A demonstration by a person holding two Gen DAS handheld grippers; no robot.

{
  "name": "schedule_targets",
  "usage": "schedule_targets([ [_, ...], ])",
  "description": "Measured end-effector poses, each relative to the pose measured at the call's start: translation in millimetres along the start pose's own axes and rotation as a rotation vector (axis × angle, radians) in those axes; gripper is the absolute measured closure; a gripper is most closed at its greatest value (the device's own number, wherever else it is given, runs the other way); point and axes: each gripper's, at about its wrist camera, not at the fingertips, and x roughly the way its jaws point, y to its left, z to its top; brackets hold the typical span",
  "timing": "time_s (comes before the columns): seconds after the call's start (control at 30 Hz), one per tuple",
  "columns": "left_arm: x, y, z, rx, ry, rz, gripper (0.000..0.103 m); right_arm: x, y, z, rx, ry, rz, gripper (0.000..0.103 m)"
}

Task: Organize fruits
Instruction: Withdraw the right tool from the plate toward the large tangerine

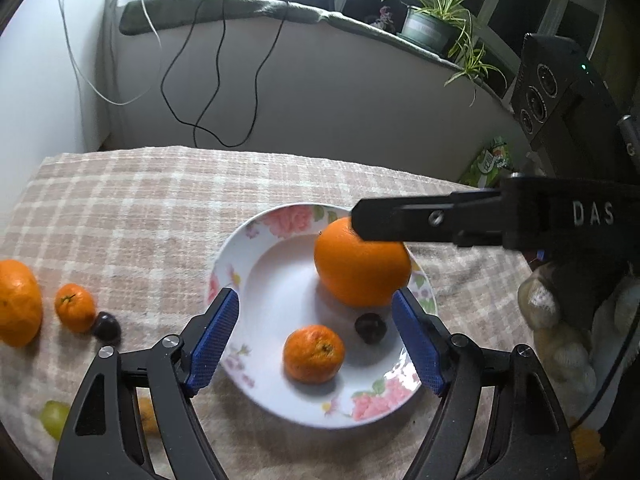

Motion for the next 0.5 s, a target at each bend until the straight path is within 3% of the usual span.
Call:
schedule_targets([
  [0.5, -51.2, 34.7, -25.2, -0.052, -0.075, 0.049, 0.024, -12.4, 29.6, -8.4, -0.056, -0.109, -0.008, 0.027],
])
